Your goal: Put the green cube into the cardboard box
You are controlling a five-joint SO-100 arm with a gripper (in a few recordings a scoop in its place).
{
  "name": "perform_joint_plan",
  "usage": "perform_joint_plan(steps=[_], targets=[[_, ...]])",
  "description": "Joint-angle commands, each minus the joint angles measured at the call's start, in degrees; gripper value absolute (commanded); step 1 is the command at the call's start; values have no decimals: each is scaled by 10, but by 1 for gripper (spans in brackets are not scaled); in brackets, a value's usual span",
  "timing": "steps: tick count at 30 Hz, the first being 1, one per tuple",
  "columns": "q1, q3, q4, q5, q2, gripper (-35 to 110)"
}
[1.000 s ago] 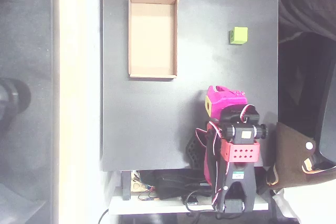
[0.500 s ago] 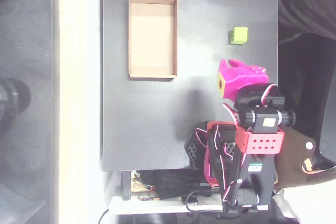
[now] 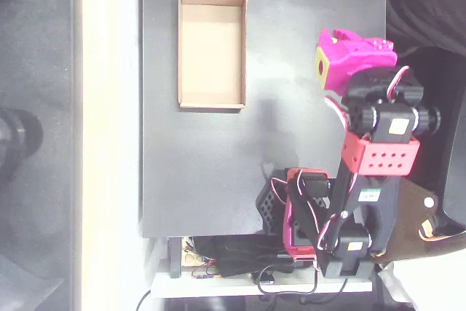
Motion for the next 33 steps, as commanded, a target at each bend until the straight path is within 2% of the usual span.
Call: perform_joint_plan(steps=[1, 12, 24, 33], targets=[[36, -62, -1, 7, -25, 5], [149, -175, -8, 2, -168, 5], [178, -227, -9, 0, -300, 6], [177, -226, -9, 0, -368, 26]])
